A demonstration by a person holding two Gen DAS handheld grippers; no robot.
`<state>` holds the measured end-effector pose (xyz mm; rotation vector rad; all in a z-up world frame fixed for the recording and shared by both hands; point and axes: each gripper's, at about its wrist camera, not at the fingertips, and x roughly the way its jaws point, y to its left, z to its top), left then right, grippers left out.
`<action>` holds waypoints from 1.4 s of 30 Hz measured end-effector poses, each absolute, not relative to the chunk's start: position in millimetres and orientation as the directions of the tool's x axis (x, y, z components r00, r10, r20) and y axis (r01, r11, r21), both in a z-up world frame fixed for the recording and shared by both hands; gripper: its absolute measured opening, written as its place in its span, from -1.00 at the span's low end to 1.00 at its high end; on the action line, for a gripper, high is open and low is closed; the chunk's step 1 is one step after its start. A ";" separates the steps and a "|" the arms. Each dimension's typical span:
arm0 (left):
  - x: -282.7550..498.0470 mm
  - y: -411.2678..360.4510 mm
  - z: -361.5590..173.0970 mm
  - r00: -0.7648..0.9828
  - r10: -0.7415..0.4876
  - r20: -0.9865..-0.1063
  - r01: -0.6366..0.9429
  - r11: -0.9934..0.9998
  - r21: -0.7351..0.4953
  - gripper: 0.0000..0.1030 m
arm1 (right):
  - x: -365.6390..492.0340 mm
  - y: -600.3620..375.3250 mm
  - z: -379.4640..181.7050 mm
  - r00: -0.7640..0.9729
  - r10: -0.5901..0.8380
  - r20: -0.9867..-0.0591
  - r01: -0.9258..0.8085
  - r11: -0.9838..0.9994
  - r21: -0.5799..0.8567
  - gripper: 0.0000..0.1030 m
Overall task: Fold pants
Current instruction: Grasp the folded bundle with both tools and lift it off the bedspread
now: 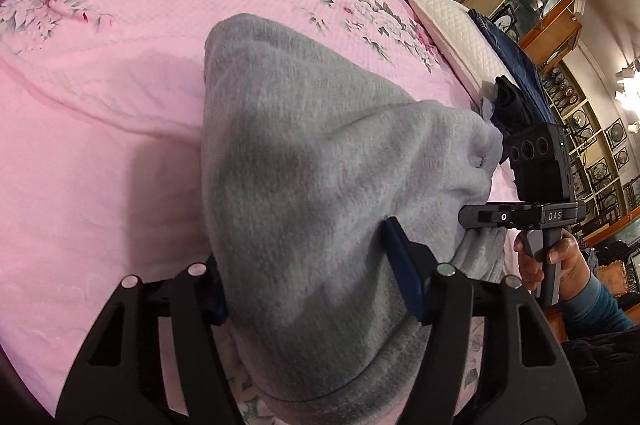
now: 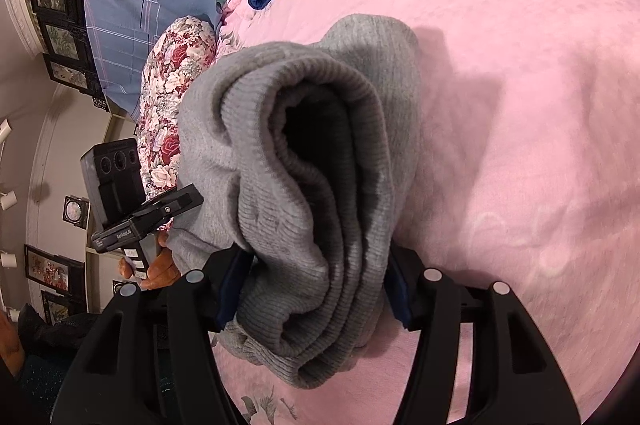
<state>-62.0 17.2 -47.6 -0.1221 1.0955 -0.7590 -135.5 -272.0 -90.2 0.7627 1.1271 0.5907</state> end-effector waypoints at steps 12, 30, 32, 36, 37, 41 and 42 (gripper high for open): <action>-74.0 10.3 -35.4 0.318 -0.536 -0.782 0.532 0.783 -0.321 0.13 | -135.4 -269.2 -91.0 0.358 0.742 -0.566 -0.052 0.622 0.782 0.16; -31.6 26.0 37.4 0.442 -0.545 -0.713 0.565 0.786 -0.250 -0.08 | -95.6 -256.9 -16.5 0.426 0.695 -0.579 -0.199 0.697 0.689 0.08; -4.3 31.6 67.1 0.500 -0.537 -0.680 0.559 0.799 -0.220 -0.09 | -61.6 -252.0 15.6 0.459 0.686 -0.564 -0.259 0.711 0.654 0.08; 58.6 37.2 123.2 0.625 -0.489 -0.608 0.535 0.836 -0.123 -0.08 | 14.1 -242.4 77.2 0.538 0.662 -0.521 -0.356 0.739 0.571 0.08; 77.0 38.1 134.3 0.646 -0.479 -0.594 0.525 0.844 -0.109 -0.07 | 37.2 -240.2 92.7 0.562 0.654 -0.507 -0.373 0.747 0.551 0.08; 164.3 37.7 162.2 0.718 -0.429 -0.548 0.476 0.877 -0.064 0.02 | 124.8 -234.3 127.3 0.636 0.619 -0.461 -0.377 0.771 0.513 0.08; 183.9 37.6 160.9 0.732 -0.415 -0.541 0.460 0.886 -0.058 0.05 | 142.7 -233.3 129.2 0.648 0.609 -0.457 -0.373 0.777 0.506 0.08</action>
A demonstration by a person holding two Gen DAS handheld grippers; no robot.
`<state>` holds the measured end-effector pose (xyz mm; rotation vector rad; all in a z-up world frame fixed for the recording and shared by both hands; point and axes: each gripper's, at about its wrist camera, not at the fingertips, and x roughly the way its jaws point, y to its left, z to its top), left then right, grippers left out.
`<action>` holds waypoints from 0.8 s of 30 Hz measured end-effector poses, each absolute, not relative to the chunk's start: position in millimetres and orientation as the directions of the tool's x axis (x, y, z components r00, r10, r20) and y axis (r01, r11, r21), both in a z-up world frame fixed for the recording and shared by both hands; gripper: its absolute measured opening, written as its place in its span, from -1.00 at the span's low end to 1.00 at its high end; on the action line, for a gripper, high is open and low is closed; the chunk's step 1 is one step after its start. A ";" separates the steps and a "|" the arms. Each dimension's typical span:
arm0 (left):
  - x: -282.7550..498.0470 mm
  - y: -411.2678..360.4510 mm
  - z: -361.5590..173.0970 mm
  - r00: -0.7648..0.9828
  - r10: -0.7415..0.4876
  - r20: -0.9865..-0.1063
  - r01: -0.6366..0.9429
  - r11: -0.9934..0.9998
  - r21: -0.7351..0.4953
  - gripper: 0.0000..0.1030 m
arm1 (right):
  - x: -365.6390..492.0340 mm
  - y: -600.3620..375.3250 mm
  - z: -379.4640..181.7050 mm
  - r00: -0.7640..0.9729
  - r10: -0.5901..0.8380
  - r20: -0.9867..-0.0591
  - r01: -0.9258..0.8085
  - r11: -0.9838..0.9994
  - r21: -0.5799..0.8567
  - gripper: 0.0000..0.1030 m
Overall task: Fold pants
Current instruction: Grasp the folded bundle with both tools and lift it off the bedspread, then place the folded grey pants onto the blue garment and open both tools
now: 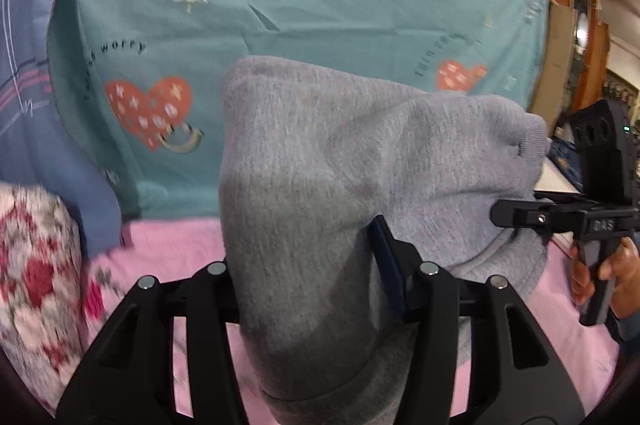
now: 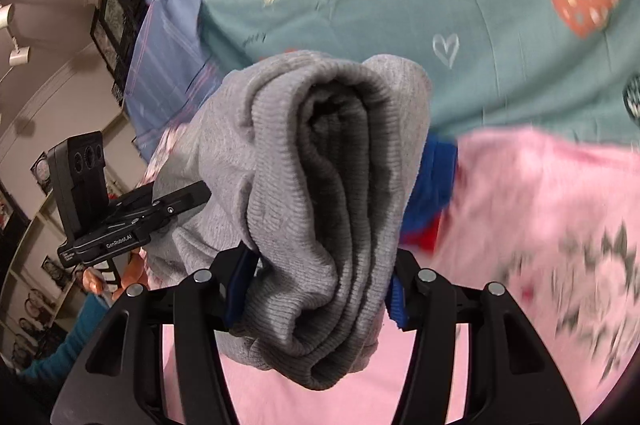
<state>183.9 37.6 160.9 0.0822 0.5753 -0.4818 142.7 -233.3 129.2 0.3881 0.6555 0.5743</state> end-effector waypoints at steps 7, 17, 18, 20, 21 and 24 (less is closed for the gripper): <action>318.6 20.9 54.0 0.644 -0.292 -0.707 0.353 0.933 -0.065 0.09 | 268.9 -225.8 56.8 0.654 0.489 -0.577 -0.193 0.845 0.499 0.08; 327.4 52.2 24.0 0.702 -0.175 -0.691 0.213 0.977 -0.031 0.89 | 306.3 -210.6 -9.0 0.622 0.290 -0.727 0.005 0.927 0.374 0.97; 322.6 58.1 33.5 0.704 -0.153 -0.693 0.201 0.979 -0.012 0.89 | 301.6 -209.6 4.3 0.634 0.278 -0.722 -0.017 0.938 0.346 0.97; 308.8 64.2 56.9 0.730 -0.115 -0.674 0.173 0.985 0.020 0.89 | 283.9 -213.1 39.4 0.678 0.257 -0.689 -0.037 0.948 0.317 0.97; 299.0 68.7 67.2 0.743 -0.103 -0.661 0.166 0.985 0.034 0.89 | 275.9 -217.0 55.7 0.696 0.257 -0.671 -0.042 0.947 0.319 0.97; 249.4 69.9 96.5 0.795 -0.015 -0.607 0.131 0.980 0.148 0.89 | 228.2 -223.7 107.5 0.750 0.249 -0.613 -0.064 0.949 0.308 0.97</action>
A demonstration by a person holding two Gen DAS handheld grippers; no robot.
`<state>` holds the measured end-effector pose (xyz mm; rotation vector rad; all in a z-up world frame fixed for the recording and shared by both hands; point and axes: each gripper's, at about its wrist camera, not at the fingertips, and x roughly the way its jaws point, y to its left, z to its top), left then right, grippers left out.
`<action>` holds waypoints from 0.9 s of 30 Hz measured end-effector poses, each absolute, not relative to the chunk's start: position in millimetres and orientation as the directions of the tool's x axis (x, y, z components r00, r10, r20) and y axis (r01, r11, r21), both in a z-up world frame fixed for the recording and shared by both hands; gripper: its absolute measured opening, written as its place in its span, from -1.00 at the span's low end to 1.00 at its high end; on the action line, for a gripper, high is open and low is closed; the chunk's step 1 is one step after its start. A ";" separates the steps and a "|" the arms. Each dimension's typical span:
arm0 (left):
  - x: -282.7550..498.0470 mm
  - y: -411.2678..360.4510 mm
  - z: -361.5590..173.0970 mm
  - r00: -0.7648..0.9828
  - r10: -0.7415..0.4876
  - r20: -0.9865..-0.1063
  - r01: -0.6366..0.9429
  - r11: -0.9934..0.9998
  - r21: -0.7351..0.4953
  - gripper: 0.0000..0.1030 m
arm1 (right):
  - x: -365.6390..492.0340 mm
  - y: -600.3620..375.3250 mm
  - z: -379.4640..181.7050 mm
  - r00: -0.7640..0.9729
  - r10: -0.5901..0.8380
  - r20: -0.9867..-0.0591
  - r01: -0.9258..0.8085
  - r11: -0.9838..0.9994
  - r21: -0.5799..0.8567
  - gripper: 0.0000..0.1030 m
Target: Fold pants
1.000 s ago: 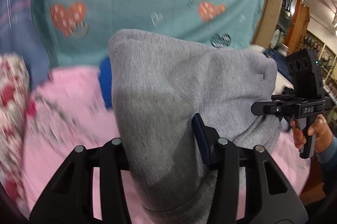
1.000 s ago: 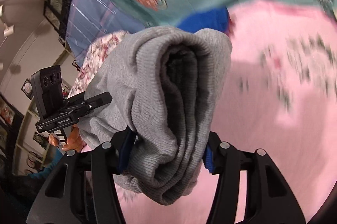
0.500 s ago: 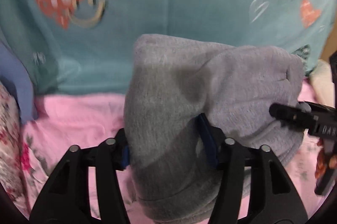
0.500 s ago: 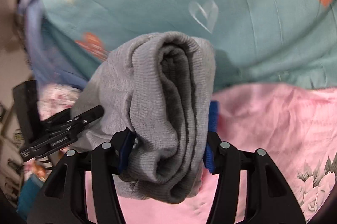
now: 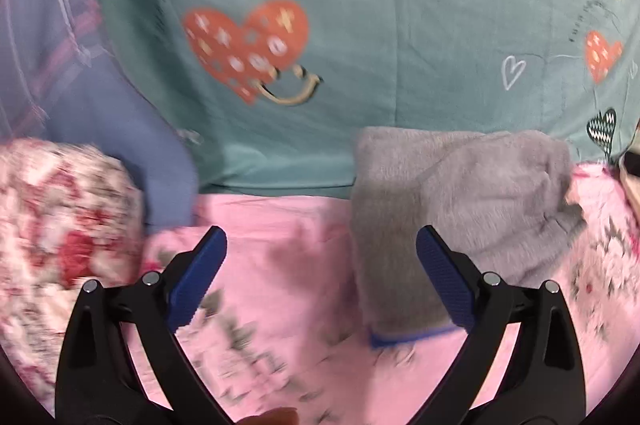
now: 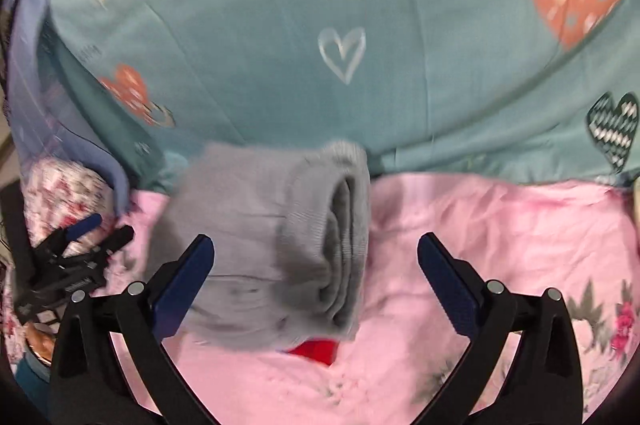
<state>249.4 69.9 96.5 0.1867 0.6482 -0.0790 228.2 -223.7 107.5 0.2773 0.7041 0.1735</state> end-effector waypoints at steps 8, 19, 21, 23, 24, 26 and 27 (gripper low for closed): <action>55.8 39.4 112.1 0.900 -0.001 -0.436 0.126 0.958 0.258 0.96 | 44.0 -202.6 107.7 0.850 0.214 -0.481 -0.148 0.974 0.171 0.97; -31.9 0.9 63.1 0.895 -0.125 -0.428 0.180 0.980 0.090 0.96 | -51.1 -180.5 27.8 0.869 0.228 -0.440 -0.076 0.938 0.337 0.97; -31.7 -3.9 55.4 0.892 -0.113 -0.438 0.174 0.980 0.101 0.96 | -51.9 -177.6 21.8 0.871 0.203 -0.447 -0.064 0.950 0.307 0.97; -31.5 -7.4 49.3 0.886 -0.111 -0.450 0.177 0.979 0.106 0.96 | -54.7 -178.5 15.7 0.878 0.175 -0.445 -0.047 0.958 0.284 0.97; -29.8 -7.3 47.2 0.884 -0.109 -0.455 0.174 0.979 0.104 0.96 | -54.3 -179.5 13.2 0.880 0.167 -0.444 -0.040 0.959 0.282 0.97; -27.9 -6.7 43.8 0.882 -0.107 -0.459 0.171 0.980 0.101 0.96 | -50.9 -182.3 8.0 0.875 0.167 -0.454 -0.031 0.956 0.292 0.97; -26.8 -6.3 42.1 0.880 -0.106 -0.463 0.171 0.980 0.100 0.96 | -50.4 -183.1 5.1 0.873 0.166 -0.459 -0.026 0.955 0.296 0.97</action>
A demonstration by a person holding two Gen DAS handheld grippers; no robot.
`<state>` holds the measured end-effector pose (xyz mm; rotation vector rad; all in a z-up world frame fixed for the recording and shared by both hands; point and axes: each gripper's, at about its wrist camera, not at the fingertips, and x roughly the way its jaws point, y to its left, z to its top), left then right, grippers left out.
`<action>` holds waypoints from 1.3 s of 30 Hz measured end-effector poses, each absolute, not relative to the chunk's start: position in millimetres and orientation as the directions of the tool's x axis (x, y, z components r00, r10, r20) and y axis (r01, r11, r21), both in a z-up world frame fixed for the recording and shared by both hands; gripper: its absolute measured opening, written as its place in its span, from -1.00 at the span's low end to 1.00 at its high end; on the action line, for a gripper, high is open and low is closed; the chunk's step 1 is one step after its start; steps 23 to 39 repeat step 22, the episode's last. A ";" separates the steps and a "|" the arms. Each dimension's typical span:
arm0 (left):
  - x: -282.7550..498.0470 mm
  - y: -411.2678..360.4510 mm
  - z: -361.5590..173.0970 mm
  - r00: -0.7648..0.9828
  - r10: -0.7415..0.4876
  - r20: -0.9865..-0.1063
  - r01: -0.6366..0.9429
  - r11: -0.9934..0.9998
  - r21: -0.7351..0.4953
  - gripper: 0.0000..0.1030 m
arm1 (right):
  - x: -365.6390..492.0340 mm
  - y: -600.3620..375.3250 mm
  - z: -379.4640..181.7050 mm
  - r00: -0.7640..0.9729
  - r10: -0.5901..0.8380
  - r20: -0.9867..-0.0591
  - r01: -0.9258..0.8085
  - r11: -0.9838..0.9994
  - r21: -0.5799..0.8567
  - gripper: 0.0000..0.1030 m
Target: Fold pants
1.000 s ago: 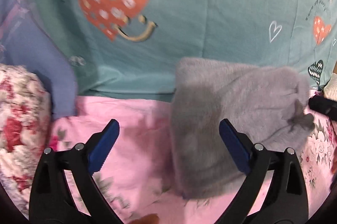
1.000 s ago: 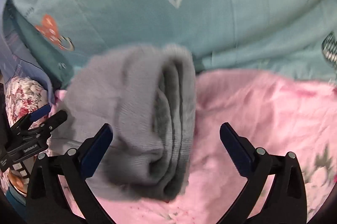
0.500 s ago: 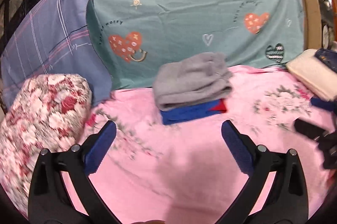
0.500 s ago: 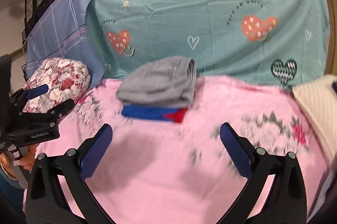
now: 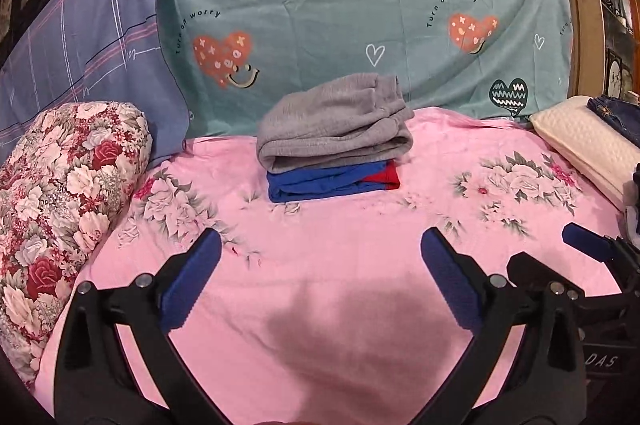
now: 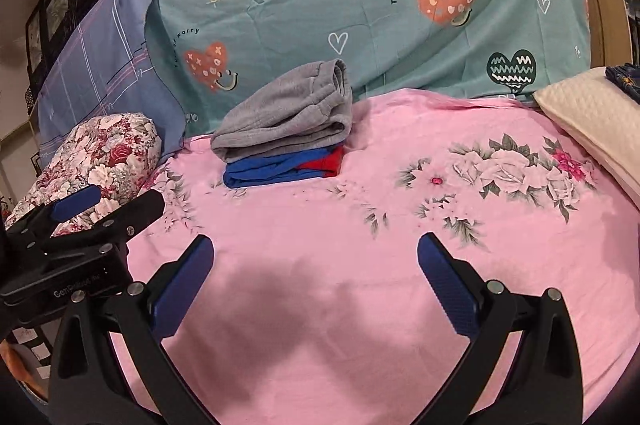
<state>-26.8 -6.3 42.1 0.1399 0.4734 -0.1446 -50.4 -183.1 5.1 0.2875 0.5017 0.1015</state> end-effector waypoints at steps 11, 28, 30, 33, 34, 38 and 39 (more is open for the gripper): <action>-20.4 8.4 28.7 0.864 -0.096 -0.494 0.135 0.990 0.045 0.96 | -45.5 -183.9 -4.5 0.858 0.153 -0.490 0.000 0.955 0.298 0.97; 1.3 18.0 4.0 0.818 0.015 -0.574 0.031 0.997 0.071 0.96 | -50.8 -167.3 -4.3 0.882 0.044 -0.468 0.024 0.990 0.138 0.97; 1.3 18.0 4.0 0.818 0.015 -0.574 0.031 0.997 0.071 0.96 | -50.8 -167.3 -4.3 0.882 0.044 -0.468 0.024 0.990 0.138 0.97; 1.3 18.0 4.0 0.818 0.015 -0.574 0.031 0.997 0.071 0.96 | -50.8 -167.3 -4.3 0.882 0.044 -0.468 0.024 0.990 0.138 0.97; 1.3 18.0 4.0 0.818 0.015 -0.574 0.031 0.997 0.071 0.96 | -50.8 -167.3 -4.3 0.882 0.044 -0.468 0.024 0.990 0.138 0.97; 1.3 18.0 4.0 0.818 0.015 -0.574 0.031 0.997 0.071 0.96 | -50.8 -167.3 -4.3 0.882 0.044 -0.468 0.024 0.990 0.138 0.97; 1.3 18.0 4.0 0.818 0.015 -0.574 0.031 0.997 0.071 0.96 | -50.8 -167.3 -4.3 0.882 0.044 -0.468 0.024 0.990 0.138 0.97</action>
